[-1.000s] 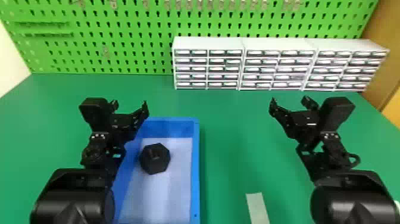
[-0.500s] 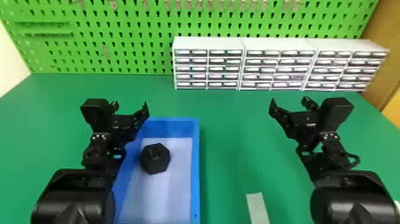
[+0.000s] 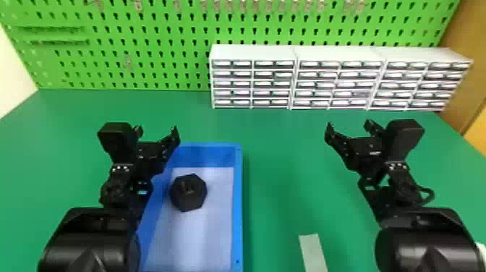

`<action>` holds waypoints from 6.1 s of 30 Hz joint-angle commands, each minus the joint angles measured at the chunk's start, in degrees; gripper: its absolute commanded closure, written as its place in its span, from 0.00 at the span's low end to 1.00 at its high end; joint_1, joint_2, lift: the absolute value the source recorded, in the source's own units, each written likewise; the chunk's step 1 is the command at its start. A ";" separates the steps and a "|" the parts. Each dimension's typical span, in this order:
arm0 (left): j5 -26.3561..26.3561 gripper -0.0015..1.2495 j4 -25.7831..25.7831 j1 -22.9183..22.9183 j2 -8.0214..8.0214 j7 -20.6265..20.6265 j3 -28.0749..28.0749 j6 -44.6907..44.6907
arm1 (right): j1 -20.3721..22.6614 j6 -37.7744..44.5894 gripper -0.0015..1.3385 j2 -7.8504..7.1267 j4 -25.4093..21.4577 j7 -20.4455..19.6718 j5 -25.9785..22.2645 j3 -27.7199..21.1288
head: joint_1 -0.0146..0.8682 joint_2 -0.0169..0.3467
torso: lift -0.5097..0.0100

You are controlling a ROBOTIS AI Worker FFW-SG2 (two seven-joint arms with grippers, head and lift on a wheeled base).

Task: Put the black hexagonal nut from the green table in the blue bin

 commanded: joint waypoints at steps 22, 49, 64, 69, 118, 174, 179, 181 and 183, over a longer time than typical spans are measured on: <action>-0.46 0.29 -0.53 0.10 0.02 0.63 -0.06 1.67 | 0.48 0.29 0.21 -0.11 0.00 -0.17 -0.09 -0.14 | 0.79 0.19 | 0.80; -2.30 0.29 -3.96 0.98 0.02 1.43 2.66 2.81 | 0.66 0.55 0.21 0.16 -0.62 -0.17 0.61 -1.55 | 0.79 0.19 | 0.80; -2.30 0.29 -4.13 0.89 0.02 1.43 2.66 2.90 | 0.83 0.99 0.21 0.16 -0.97 -0.17 0.87 -1.99 | 0.79 0.19 | 0.80; -2.30 0.29 -4.13 0.89 0.02 1.43 2.66 2.90 | 0.83 0.99 0.21 0.24 -0.97 -0.17 0.87 -1.99 | 0.79 0.19 | 0.80; -1.95 0.29 -4.31 0.80 0.02 1.43 1.87 3.34 | 0.92 1.96 0.21 0.16 -1.14 -0.17 0.96 -2.07 | 0.79 0.19 | 0.80; -1.86 0.29 -4.31 0.80 0.02 1.43 1.78 3.69 | 0.92 2.75 0.21 -0.02 -1.32 -0.17 1.05 -1.72 | 0.79 0.19 | 0.80; -1.78 0.29 -4.31 0.80 0.02 1.43 1.70 3.69 | 1.19 2.75 0.21 0.07 -1.32 -0.17 1.05 -1.81 | 0.79 0.19 | 0.80; -1.78 0.29 -4.31 0.80 0.02 1.43 1.70 3.69 | 1.19 2.75 0.21 0.07 -1.32 -0.17 1.05 -1.81 | 0.79 0.19 | 0.80; -1.69 0.29 -4.31 0.80 0.02 1.43 1.61 3.69 | 1.19 2.75 0.21 0.07 -1.32 -0.17 1.05 -1.81 | 0.79 0.19 | 0.80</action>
